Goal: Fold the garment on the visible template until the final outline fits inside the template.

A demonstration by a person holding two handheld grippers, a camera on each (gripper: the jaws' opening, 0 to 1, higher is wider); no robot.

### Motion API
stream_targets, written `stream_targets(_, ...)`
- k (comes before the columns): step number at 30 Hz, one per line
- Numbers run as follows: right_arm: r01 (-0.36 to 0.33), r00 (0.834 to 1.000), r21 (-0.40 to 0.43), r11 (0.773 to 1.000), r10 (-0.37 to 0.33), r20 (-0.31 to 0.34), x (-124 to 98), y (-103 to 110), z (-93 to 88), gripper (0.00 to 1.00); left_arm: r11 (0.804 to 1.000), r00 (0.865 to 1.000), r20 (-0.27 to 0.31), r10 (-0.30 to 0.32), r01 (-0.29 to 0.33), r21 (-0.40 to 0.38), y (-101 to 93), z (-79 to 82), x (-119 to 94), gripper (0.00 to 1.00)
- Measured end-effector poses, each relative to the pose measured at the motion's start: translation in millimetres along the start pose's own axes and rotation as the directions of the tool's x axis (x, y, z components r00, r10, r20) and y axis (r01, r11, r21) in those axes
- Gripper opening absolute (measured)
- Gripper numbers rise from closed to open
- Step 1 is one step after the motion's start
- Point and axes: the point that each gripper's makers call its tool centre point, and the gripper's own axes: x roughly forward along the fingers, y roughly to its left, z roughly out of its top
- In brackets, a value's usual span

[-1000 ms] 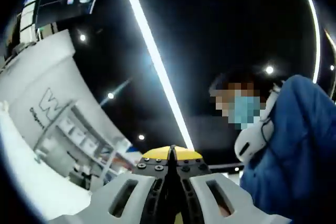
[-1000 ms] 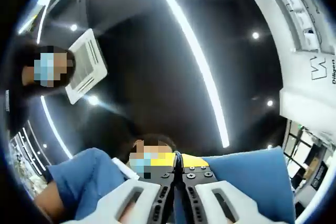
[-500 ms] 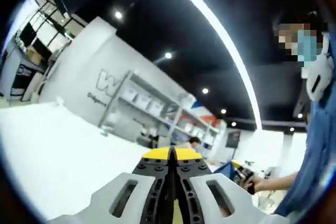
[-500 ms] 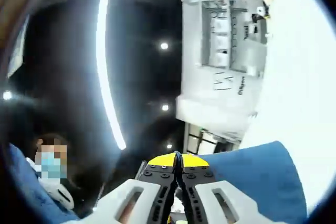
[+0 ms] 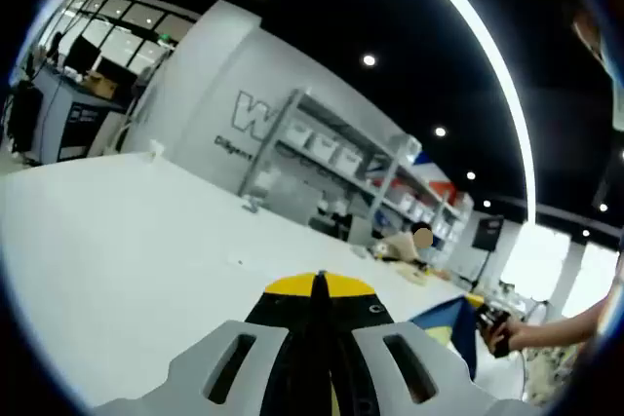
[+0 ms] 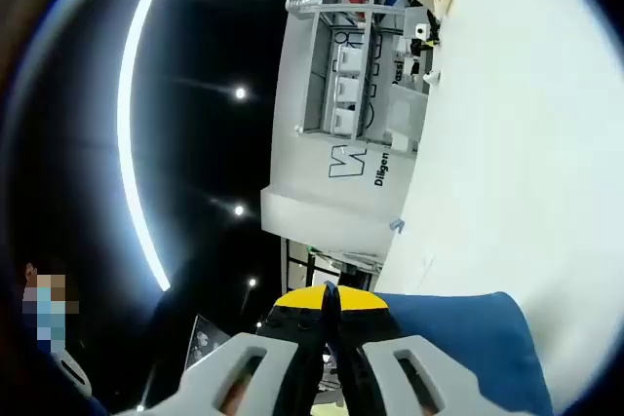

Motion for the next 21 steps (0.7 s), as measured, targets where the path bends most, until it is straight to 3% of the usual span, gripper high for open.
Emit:
stream_targets(8,0.049,0.999,-0.061,0.997,-0.050,-0.015,29,-30,13.7,0.00,0.997,0.998,0.004,0.070,-0.069,-0.025,32.5,-10.9,28,0.00)
stream_targets(13,0.106,0.994,-0.068,0.992,-0.106,0.007,38,-49,18.4,0.00,0.994,0.994,-0.007,0.108,-0.108,-0.005,39.8,-15.8,40,0.00)
stream_targets(15,0.123,0.992,-0.075,0.990,-0.122,0.016,41,-53,18.9,0.00,0.992,0.992,-0.003,0.126,-0.126,-0.007,33.9,-18.1,45,0.00)
stream_targets(17,0.160,0.987,-0.117,0.980,-0.158,0.029,42,-60,20.0,0.00,0.990,0.990,0.005,0.141,-0.141,-0.011,43.4,-17.5,49,0.00)
stream_targets(19,0.173,0.985,-0.145,0.974,-0.171,0.027,43,-64,20.2,0.00,0.987,0.988,0.004,0.156,-0.156,-0.045,39.9,-23.3,50,0.00)
stream_targets(21,0.170,0.985,-0.134,0.976,-0.167,0.031,43,-64,20.8,0.07,0.985,0.987,0.002,0.161,-0.160,-0.071,47.2,-28.1,51,0.02)
